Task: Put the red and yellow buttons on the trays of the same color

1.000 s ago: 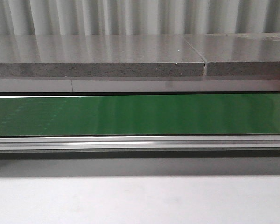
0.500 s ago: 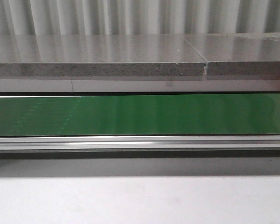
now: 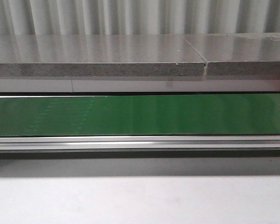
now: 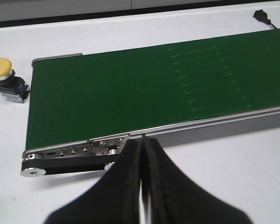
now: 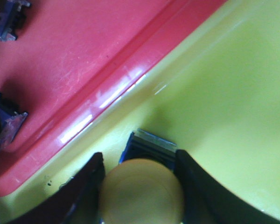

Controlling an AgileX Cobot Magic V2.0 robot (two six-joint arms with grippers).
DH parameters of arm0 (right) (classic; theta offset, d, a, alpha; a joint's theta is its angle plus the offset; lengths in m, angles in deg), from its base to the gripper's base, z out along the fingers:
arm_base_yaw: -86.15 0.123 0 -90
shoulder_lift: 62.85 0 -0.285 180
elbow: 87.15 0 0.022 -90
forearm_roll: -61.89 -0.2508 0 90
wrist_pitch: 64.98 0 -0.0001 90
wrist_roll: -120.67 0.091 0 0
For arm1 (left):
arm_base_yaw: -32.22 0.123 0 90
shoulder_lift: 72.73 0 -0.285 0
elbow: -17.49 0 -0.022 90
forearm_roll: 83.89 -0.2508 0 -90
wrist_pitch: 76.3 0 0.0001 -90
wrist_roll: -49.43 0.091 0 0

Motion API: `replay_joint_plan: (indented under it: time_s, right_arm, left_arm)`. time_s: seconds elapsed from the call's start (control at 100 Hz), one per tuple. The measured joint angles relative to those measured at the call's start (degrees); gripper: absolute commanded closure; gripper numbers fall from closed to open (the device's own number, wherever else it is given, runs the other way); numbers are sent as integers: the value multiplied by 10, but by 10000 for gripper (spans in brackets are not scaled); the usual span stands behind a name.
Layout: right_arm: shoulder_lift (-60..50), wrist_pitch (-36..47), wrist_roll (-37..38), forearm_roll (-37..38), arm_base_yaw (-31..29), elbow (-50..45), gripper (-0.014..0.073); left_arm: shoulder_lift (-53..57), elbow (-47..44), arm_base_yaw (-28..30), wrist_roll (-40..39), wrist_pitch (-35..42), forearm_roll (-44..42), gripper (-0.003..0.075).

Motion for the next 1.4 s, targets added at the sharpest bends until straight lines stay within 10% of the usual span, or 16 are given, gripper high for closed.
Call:
replay_joint_plan:
  time_s: [0.14,0.92,1.4]
  right_arm:
    - [0,3,0,-1,0,0,176]
    - [-179,-16,-1,17,9,0,188]
    - [-344,-61,-21,21,201,-11,659]
  left_arm:
    - [0,0,0,0,0,0,740]
    - [0,0,0,0,0,0,740]
    - [0,0,0,0,0,0,740]
